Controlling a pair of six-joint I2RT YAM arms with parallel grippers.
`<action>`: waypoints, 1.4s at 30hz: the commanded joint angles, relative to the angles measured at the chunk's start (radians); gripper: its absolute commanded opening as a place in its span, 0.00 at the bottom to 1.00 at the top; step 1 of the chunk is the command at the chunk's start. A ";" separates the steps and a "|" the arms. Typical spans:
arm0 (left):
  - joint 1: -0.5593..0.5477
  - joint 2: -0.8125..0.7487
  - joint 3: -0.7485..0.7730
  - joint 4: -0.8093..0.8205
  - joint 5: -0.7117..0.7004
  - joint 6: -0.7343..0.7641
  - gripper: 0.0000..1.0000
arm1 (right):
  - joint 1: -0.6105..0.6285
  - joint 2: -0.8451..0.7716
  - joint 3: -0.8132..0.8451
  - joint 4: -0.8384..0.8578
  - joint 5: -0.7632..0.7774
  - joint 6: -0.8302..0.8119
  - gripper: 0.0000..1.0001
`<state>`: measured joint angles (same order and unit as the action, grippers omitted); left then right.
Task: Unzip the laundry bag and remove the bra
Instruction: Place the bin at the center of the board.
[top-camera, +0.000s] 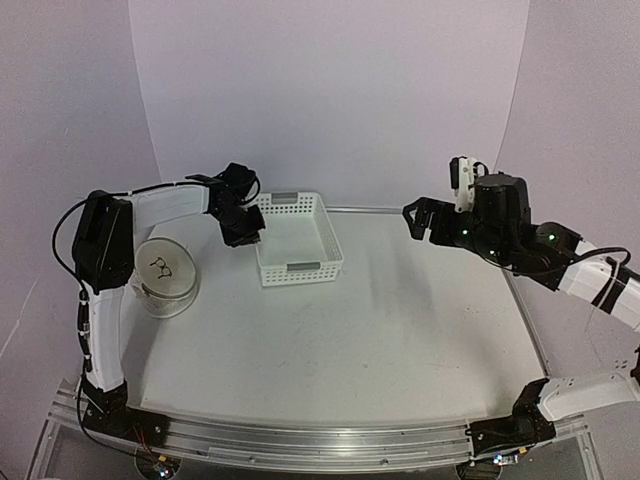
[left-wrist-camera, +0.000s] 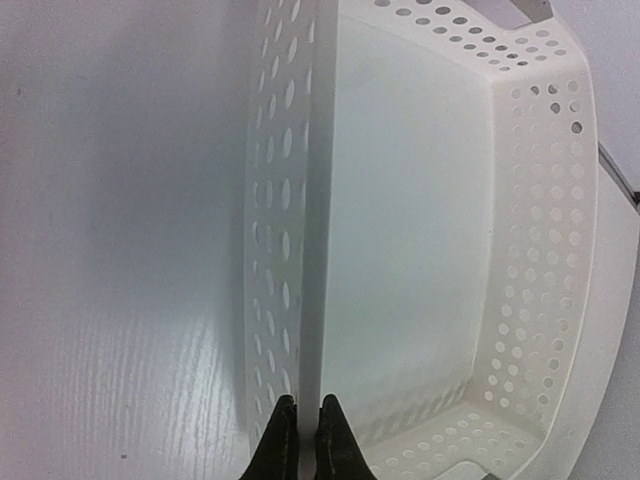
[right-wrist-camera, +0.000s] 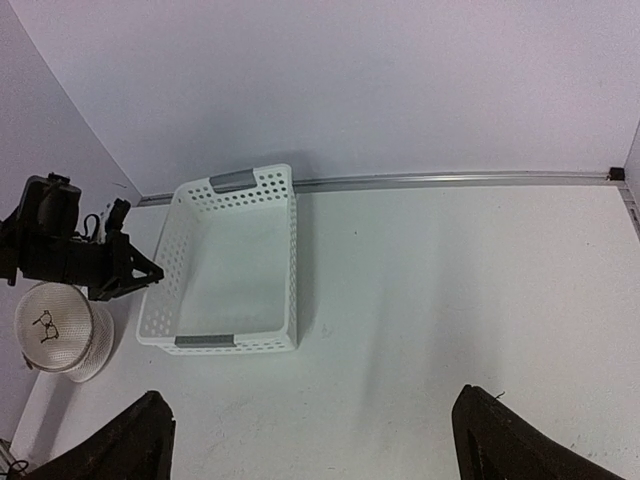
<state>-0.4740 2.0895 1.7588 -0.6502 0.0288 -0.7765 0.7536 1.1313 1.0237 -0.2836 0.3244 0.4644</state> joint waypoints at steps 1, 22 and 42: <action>-0.057 -0.047 0.052 0.032 0.063 0.009 0.00 | 0.000 -0.057 -0.009 -0.018 0.062 -0.010 0.98; -0.274 0.124 0.223 0.073 0.131 -0.094 0.00 | 0.000 -0.159 -0.067 -0.077 0.053 0.040 0.98; -0.356 0.205 0.287 0.105 0.092 -0.185 0.00 | 0.000 -0.195 -0.112 -0.085 0.057 0.052 0.98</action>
<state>-0.8116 2.2948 1.9694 -0.6163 0.1291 -0.9260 0.7532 0.9657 0.9195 -0.3885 0.3756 0.5064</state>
